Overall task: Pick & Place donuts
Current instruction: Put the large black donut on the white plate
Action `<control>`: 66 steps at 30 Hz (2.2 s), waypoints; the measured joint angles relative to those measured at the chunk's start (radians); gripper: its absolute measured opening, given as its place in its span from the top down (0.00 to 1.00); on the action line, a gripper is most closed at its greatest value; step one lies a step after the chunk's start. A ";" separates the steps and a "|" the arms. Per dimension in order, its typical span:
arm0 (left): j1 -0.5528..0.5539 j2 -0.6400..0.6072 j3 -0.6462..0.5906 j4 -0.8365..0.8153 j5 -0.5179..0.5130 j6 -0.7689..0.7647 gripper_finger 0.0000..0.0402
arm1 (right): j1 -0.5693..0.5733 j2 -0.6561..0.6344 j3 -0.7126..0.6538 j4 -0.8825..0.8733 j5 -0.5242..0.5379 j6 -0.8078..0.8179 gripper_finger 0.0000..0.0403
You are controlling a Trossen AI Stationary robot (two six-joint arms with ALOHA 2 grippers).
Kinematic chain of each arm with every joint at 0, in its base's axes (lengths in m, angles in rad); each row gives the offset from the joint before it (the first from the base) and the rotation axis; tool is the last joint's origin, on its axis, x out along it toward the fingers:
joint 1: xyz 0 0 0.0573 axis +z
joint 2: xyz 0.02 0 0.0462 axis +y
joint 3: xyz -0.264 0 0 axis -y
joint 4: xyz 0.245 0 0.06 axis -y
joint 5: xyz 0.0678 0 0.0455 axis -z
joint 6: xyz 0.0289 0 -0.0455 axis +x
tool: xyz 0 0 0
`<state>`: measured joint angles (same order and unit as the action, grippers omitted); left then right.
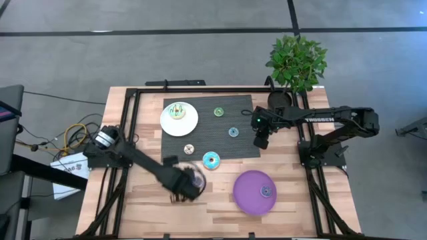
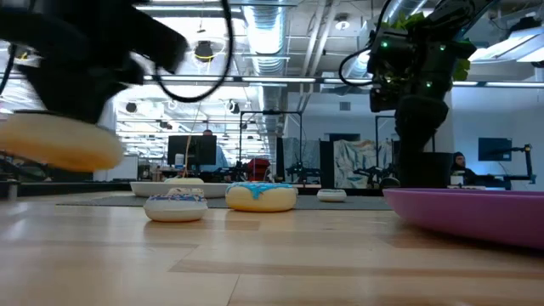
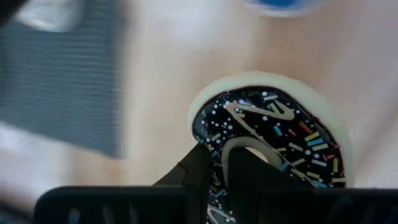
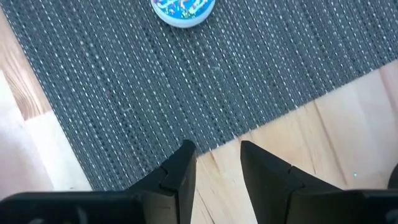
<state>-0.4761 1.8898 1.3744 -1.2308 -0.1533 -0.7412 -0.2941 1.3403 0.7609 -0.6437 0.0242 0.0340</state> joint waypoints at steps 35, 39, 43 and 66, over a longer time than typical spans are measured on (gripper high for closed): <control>1.051 -0.300 -0.400 0.415 -0.014 0.751 0.92 | -0.032 0.000 0.000 0.141 0.001 0.352 0.71; 1.057 -0.271 -0.400 0.419 -0.016 0.780 0.92 | -0.036 0.000 0.000 0.161 0.001 0.359 0.71; 1.056 -0.268 -0.400 0.443 -0.010 0.786 0.90 | -0.036 0.000 0.000 0.165 0.001 0.360 0.71; 1.060 -0.268 -0.400 0.390 -0.015 0.773 0.68 | -0.036 0.000 0.000 0.166 0.000 0.359 0.71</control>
<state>0.5838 1.6222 0.9741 -0.8404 -0.1684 0.0320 -0.3298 1.3405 0.7612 -0.4782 0.0244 0.3935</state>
